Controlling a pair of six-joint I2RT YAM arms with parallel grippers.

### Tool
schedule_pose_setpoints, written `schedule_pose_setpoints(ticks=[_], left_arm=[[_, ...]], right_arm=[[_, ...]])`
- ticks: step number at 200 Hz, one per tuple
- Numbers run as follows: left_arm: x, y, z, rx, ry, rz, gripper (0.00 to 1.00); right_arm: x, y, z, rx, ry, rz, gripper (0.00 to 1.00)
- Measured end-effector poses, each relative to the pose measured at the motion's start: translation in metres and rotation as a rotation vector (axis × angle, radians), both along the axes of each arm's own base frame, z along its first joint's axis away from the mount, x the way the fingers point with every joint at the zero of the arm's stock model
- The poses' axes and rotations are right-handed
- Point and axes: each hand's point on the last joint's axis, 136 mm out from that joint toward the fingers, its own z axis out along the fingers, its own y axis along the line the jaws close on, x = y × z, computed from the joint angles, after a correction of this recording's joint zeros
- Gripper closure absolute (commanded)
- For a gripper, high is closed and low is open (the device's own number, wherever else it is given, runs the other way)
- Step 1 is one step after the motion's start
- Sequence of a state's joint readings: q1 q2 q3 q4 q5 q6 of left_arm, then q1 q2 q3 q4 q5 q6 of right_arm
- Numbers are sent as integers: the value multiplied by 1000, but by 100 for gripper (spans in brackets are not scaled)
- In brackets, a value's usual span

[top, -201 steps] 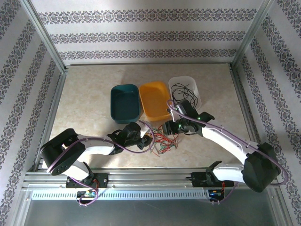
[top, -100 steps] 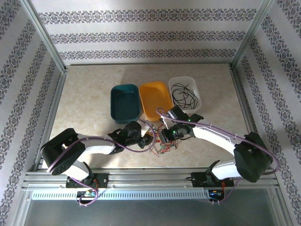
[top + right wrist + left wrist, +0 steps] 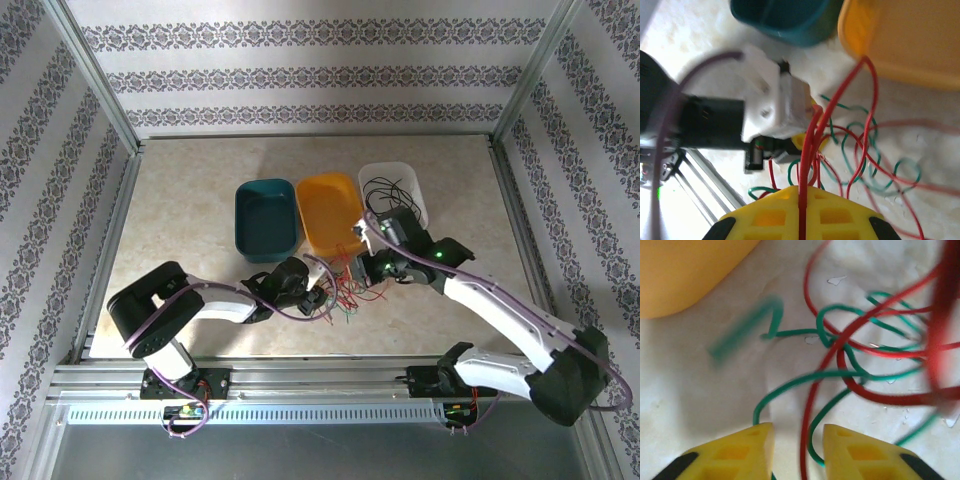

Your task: Untangle the cables

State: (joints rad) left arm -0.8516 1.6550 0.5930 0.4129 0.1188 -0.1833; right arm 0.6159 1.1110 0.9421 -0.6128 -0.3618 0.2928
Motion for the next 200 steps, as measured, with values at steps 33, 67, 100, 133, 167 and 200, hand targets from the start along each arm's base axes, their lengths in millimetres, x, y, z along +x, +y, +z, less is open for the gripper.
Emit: schedule_pose_setpoints(ticks=[33, 67, 100, 133, 167, 200], left_arm=[[4, -6, 1, -11, -8, -3, 100], [6, -3, 1, -7, -15, 10, 100], [-1, 11, -4, 12, -12, 37, 100], [-8, 21, 5, -6, -21, 48, 81], [-7, 15, 43, -83, -75, 32, 68], [-3, 4, 83, -134, -144, -12, 62]], right_arm=[[7, -9, 34, 82, -53, -56, 94], [18, -31, 58, 105, -133, -165, 94], [28, -64, 81, 88, -257, -317, 95], [30, -78, 96, 96, -326, -373, 94], [34, -69, 79, 84, -269, -345, 96], [27, -59, 56, 93, -187, -288, 96]])
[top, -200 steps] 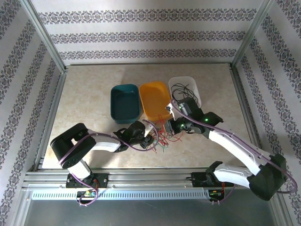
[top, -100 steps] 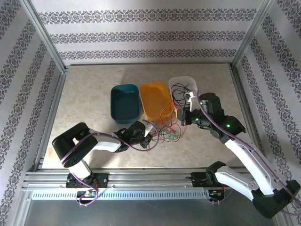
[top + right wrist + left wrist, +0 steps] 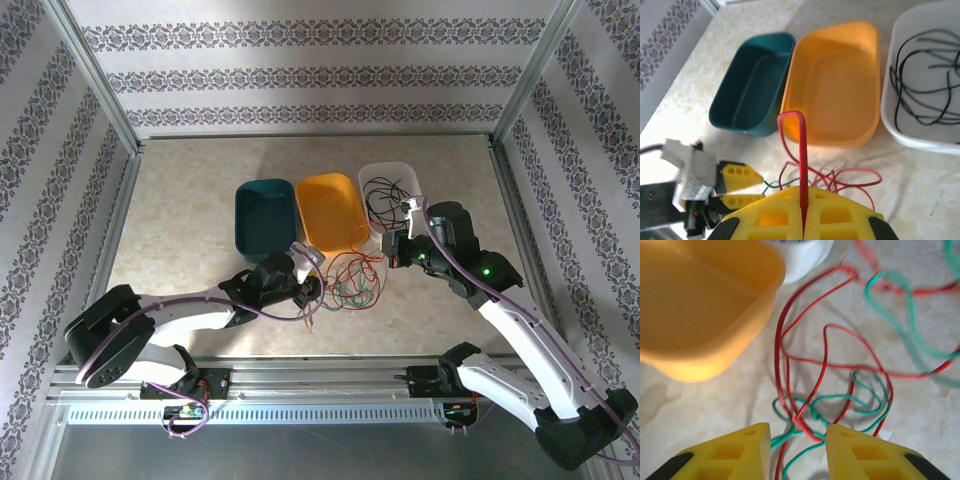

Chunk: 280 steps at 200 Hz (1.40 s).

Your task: Untangle the cables

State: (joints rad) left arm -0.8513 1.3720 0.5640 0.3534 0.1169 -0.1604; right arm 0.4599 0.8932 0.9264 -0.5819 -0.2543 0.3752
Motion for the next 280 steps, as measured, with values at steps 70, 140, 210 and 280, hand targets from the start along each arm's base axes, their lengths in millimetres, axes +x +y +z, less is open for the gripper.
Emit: schedule_pose_setpoints(ticks=[70, 140, 210, 280], left_arm=[[0, -53, 48, -112, -15, -186, 55], [-1, -91, 27, -129, 66, -313, 91], [16, -89, 6, -136, 59, -218, 100], [0, -32, -57, -12, 141, -106, 100]], right_arm=[[-6, 17, 7, 92, 26, 70, 96], [4, 19, 11, 132, 30, 41, 98], [11, -6, 31, 169, -32, -90, 100], [5, -88, 78, 134, -277, -467, 100]])
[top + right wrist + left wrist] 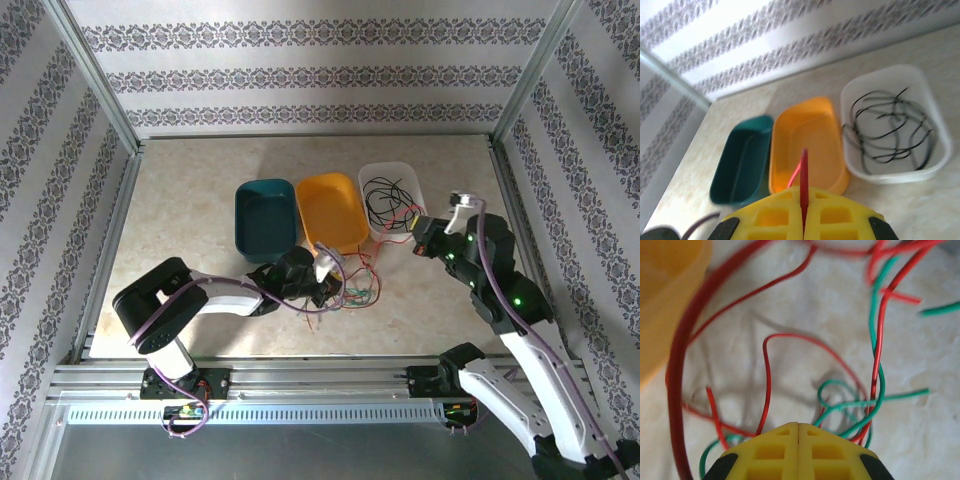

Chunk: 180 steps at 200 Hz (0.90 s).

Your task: Untangle the cables

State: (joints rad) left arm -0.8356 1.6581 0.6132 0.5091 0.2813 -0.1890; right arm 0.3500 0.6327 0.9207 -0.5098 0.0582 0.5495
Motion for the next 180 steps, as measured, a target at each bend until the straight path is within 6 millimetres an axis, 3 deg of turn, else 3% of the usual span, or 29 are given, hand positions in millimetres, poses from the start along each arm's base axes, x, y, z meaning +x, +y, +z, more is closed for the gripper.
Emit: schedule_pose_setpoints(ticks=[34, 81, 106, 128, 160, 180], left_arm=[[-7, 14, 2, 9, -11, 21, 100], [-11, 20, 1, 13, -10, 27, 100], [-10, 17, 3, 21, 1, 19, 80], [-2, 6, 23, -9, -32, 9, 66], [16, -16, 62, -64, -119, -21, 64], [28, -31, 69, -71, -145, -34, 64]], right_arm=[[-6, -26, 12, -15, -59, -128, 100], [-2, -33, 18, -42, -65, -160, 100], [3, -20, 17, -44, -45, -99, 100], [9, -1, 5, -37, 7, -7, 100], [14, 24, -17, -39, 97, 121, 100], [14, 33, -31, -44, 155, 171, 100]])
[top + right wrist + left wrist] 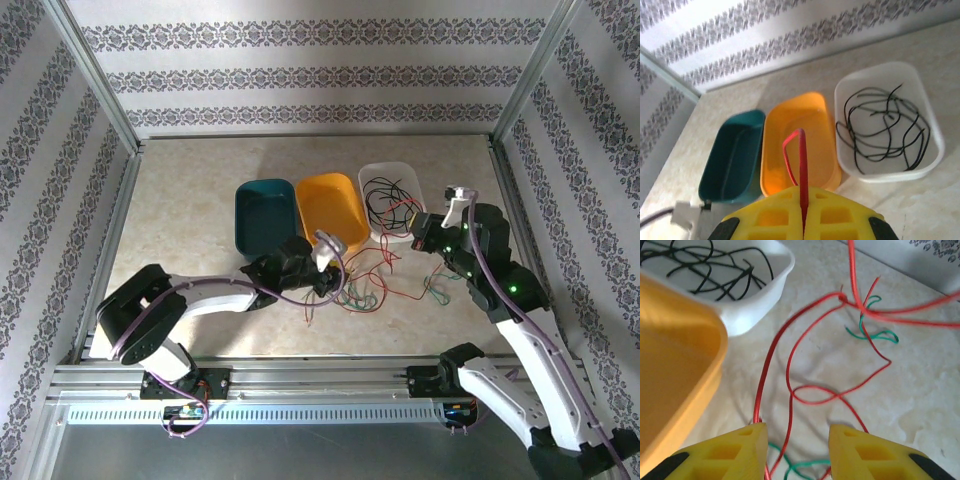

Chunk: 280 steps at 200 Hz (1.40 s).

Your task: Untangle the cables

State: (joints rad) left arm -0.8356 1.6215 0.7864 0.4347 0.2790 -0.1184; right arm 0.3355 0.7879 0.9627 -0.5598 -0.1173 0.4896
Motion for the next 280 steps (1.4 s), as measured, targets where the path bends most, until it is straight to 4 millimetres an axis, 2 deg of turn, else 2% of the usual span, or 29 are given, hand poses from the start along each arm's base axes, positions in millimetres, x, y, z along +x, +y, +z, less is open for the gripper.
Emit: schedule_pose_setpoints(ticks=[15, 45, 70, 105, 149, 193, 221, 250, 280], left_arm=[[6, -5, -10, 20, 6, 3, 65], [9, -4, -43, 79, 48, 17, 66], [12, -5, -56, 93, 63, 30, 73], [17, -11, -57, 67, 73, 42, 92], [19, -14, -51, 38, 77, 52, 93], [19, -14, -51, 35, 83, 56, 93], [19, -14, -51, 33, 86, 58, 93], [20, -14, -51, 34, 86, 59, 93], [21, -14, -50, 33, 81, 65, 93]], right_arm=[[-2, 7, -10, -3, 50, 42, 100], [-8, 23, -31, 2, 168, 137, 100], [-13, 34, -44, 20, 260, 198, 100], [-13, 39, -60, 27, 348, 219, 100], [-9, 27, -72, 22, 401, 171, 100], [-16, 17, -124, -6, 556, 117, 100], [-20, 14, -143, -11, 618, 101, 100], [-20, 20, -144, 40, 630, 124, 100], [-20, 47, -118, 205, 590, 245, 100]])
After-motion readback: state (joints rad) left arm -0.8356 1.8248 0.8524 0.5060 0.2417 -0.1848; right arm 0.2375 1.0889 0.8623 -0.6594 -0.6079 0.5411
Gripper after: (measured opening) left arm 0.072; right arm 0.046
